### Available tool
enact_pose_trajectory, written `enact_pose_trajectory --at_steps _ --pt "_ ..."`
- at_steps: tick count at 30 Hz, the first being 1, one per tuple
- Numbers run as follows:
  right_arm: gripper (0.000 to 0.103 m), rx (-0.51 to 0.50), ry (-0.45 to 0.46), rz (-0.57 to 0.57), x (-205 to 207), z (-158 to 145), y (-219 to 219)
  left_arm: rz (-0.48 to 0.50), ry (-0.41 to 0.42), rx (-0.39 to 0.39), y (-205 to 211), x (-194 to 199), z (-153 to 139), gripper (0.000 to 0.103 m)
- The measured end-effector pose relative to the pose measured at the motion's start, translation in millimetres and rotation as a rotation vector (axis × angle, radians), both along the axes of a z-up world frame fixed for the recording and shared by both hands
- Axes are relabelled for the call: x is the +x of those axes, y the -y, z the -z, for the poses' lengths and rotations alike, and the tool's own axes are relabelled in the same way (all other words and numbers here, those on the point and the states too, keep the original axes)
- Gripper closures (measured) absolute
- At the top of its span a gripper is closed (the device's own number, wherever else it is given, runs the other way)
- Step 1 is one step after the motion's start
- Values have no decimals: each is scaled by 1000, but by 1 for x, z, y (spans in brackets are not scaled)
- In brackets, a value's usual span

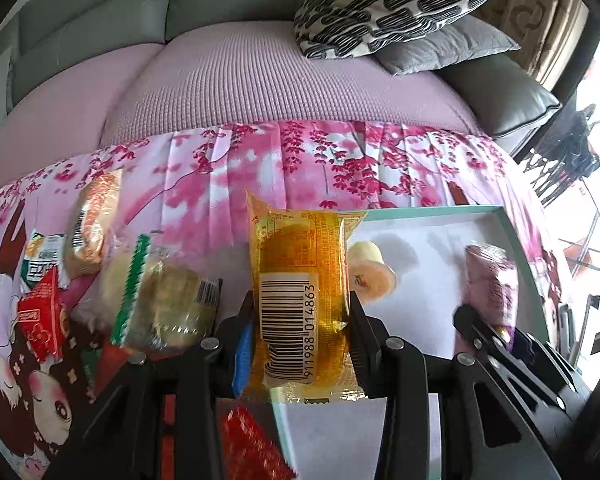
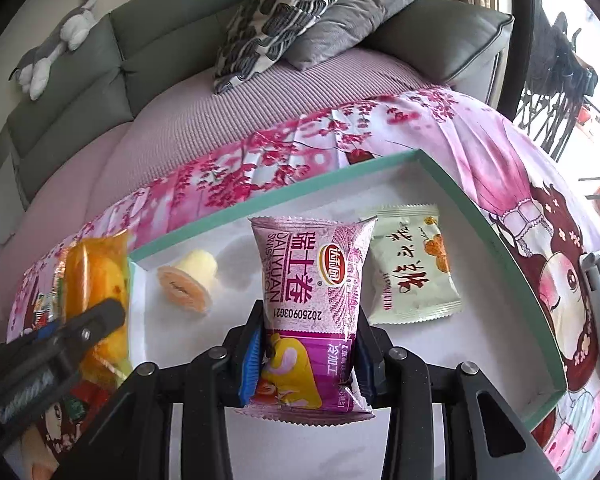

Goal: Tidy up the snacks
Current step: 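Carry both packets into the tray and open both tools to release, then withdraw both open tools from the tray toward the snack pile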

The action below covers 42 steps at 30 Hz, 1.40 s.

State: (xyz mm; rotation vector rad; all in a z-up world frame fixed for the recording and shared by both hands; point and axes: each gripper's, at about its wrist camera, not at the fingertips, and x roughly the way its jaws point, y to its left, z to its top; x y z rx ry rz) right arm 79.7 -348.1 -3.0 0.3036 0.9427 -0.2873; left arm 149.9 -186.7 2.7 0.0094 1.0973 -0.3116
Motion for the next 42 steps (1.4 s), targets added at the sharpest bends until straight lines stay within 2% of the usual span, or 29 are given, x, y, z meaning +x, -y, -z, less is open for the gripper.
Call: enact_pose_trajectory --at_steps 17,22,24,25,34,36,37,38,42 --pt "62 14 -5 28 -1 10 19 57 -41 31 43 13 24 61" --pt "62 8 -9 20 0 11 17 47 -34 32 39 11 19 59" --pt "61 12 -12 21 -1 10 17 38 -28 37 36 10 15 48" --pt "61 11 -16 22 -1 10 18 35 -24 39 34 9 12 45" --pt "60 22 -38 19 -4 8 19 14 9 36 19 -5 -7 44" --pt "55 24 -34 19 -4 8 19 1 12 38 16 -6 -9 35" --pt "44 30 -29 25 -5 8 21 -7 14 38 14 -7 -10 32" --pt "40 34 -26 29 -6 7 22 -18 15 42 13 -6 -9 28" --pt "31 32 -18 35 -7 7 24 -55 14 48 6 -6 -10 24"
